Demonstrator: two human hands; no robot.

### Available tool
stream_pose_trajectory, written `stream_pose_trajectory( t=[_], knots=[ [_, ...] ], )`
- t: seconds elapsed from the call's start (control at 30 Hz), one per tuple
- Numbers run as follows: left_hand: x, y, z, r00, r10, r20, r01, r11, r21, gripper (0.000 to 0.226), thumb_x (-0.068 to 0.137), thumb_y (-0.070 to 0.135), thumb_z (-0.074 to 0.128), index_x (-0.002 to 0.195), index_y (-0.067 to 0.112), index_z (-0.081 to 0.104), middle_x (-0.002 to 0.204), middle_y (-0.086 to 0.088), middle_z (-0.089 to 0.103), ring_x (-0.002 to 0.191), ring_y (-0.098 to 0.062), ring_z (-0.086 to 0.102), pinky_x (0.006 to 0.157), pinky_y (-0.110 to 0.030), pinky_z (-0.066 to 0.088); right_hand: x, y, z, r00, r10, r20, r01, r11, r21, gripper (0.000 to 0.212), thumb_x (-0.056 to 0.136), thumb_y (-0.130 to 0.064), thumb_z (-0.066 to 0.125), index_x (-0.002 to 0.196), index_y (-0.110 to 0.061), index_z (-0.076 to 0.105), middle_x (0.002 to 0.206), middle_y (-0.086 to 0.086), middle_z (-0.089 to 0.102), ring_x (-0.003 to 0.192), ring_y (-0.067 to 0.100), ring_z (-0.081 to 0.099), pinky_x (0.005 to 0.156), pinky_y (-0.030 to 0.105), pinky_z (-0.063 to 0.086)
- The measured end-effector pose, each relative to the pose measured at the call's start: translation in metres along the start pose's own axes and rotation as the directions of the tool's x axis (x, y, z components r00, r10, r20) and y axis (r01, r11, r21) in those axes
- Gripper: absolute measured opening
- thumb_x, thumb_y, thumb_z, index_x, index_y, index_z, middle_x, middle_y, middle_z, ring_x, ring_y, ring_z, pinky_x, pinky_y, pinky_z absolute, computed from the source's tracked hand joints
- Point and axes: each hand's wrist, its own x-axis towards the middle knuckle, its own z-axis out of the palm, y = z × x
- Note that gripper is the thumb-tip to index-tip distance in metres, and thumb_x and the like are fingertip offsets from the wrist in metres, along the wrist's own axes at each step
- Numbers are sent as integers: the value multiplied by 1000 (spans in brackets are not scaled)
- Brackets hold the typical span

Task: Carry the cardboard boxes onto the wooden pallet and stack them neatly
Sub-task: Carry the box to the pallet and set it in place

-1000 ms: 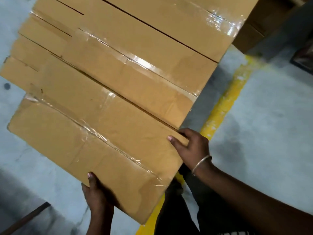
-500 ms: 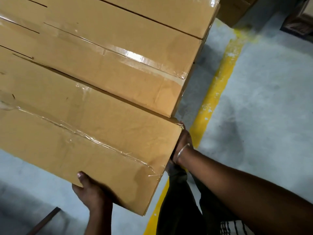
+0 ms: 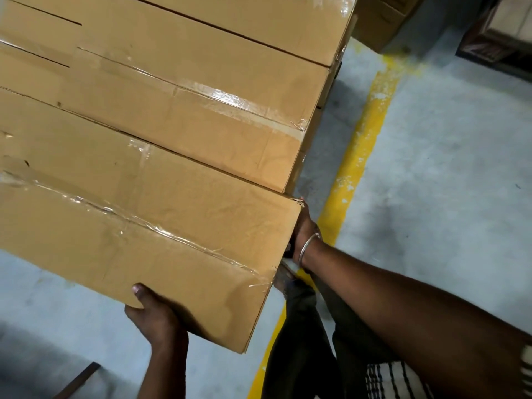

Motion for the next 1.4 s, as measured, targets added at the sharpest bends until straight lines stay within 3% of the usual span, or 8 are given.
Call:
stream_pose_trajectory(
  t=[0.1,0.2,0.33,0.43,0.57,0.8,1.1,1.4],
  knots=[
    [-29,7,22,997,-9,83,7,999,32,79,88,69,40,145,15,32,147,-11,45,131,-33,46,107,-37,35,3,1,-14,997,-70,16,71,991,-117,62,78,-81,44,63,-26,69,67,-3,67,72,19,57,57,32,41],
    [-25,12,2,961,-135,242,126,991,53,78,83,69,49,135,11,39,135,-14,49,118,-38,54,89,-61,50,-41,-11,-13,994,-105,40,111,966,-235,47,90,-67,42,87,-27,67,99,1,68,95,20,59,75,36,42],
    [-57,20,-24,875,-172,452,135,984,114,48,84,39,68,118,10,52,125,-17,58,112,-35,59,66,-40,52,-115,-9,-21,976,-199,87,218,886,-410,35,96,-54,45,115,-27,57,114,1,61,98,20,57,86,42,40],
    [-77,18,-48,837,-154,525,77,983,166,44,86,36,65,121,11,52,123,-16,57,109,-34,59,71,-40,47,-163,-4,-35,956,-245,159,292,794,-533,12,98,-37,53,104,-26,54,109,16,59,73,19,54,66,28,34],
    [-96,10,-65,811,3,585,-202,940,275,86,71,54,64,144,16,36,140,-14,51,120,-37,53,92,-50,49,-231,-9,-53,900,-382,208,404,558,-724,12,96,-34,56,95,-22,56,90,8,54,70,21,52,57,22,33],
    [-160,43,-78,710,211,672,-483,840,246,66,95,29,59,151,12,29,148,-17,44,131,-36,47,105,-42,39,-282,-30,-99,807,-537,247,475,342,-811,13,99,-26,54,99,-13,56,91,14,48,66,22,46,45,19,27],
    [-239,90,-12,593,335,732,-672,707,221,65,93,26,61,150,12,32,144,-18,49,128,-36,50,102,-39,40,-274,-108,-171,834,-537,130,411,447,-794,17,94,-38,58,91,-22,60,87,3,55,70,20,53,58,23,31],
    [-387,165,119,505,378,776,-761,618,195,62,94,24,62,148,12,35,141,-16,53,122,-34,55,98,-38,45,-289,-279,-265,826,-556,90,460,575,-676,20,94,-36,58,103,-18,62,94,4,57,80,22,57,67,29,36]
  ],
)
